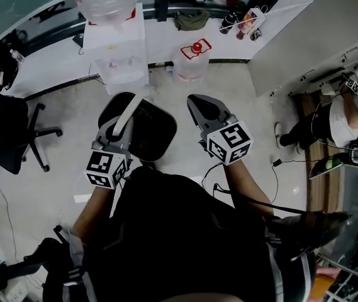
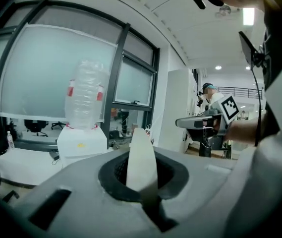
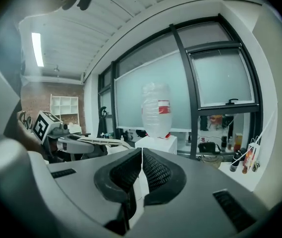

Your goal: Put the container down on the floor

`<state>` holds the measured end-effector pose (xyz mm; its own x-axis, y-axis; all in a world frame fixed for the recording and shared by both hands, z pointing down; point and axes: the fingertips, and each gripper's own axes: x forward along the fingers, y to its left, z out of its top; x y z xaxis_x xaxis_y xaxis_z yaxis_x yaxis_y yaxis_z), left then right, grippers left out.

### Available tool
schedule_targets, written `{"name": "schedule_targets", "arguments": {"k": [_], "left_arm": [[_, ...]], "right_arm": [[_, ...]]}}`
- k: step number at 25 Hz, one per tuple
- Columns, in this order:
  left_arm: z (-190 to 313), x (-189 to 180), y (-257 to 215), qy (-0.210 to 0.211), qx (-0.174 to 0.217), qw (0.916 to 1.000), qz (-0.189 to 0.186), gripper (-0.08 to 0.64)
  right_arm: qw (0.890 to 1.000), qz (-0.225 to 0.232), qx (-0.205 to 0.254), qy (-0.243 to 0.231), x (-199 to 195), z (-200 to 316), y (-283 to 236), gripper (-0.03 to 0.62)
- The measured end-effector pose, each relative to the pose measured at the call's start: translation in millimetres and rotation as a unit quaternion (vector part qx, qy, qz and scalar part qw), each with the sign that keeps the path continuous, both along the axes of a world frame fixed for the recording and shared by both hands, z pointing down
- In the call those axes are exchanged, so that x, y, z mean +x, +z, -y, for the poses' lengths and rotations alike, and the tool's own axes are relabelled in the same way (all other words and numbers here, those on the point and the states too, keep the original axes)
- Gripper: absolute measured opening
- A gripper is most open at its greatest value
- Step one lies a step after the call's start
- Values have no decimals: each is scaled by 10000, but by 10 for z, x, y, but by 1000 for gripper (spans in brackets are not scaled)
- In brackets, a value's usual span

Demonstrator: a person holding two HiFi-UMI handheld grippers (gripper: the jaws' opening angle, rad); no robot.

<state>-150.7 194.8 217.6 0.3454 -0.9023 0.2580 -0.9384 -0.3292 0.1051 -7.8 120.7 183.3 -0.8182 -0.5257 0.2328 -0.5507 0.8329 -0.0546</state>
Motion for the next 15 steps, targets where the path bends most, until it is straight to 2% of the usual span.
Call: {"name": "schedule_targets", "arguments": {"k": [7,13,14,15], "left_arm": [[585,-186,64,619,-37,9980,101,9],[880,-211,115,1385,24,9903,82,9],[918,-199,115,1522,51,9883,95,9],[952,-180,111,1666,81,9859,112,9]], "right_arm": [[9989,-205,88,-400,-466,471,99,11],[9960,-450,11,-767,-731,704,179,12],[9944,-549,20,-902,-763,728,207,24],[9924,-652,26,-1039,-789,757,238,77]]}}
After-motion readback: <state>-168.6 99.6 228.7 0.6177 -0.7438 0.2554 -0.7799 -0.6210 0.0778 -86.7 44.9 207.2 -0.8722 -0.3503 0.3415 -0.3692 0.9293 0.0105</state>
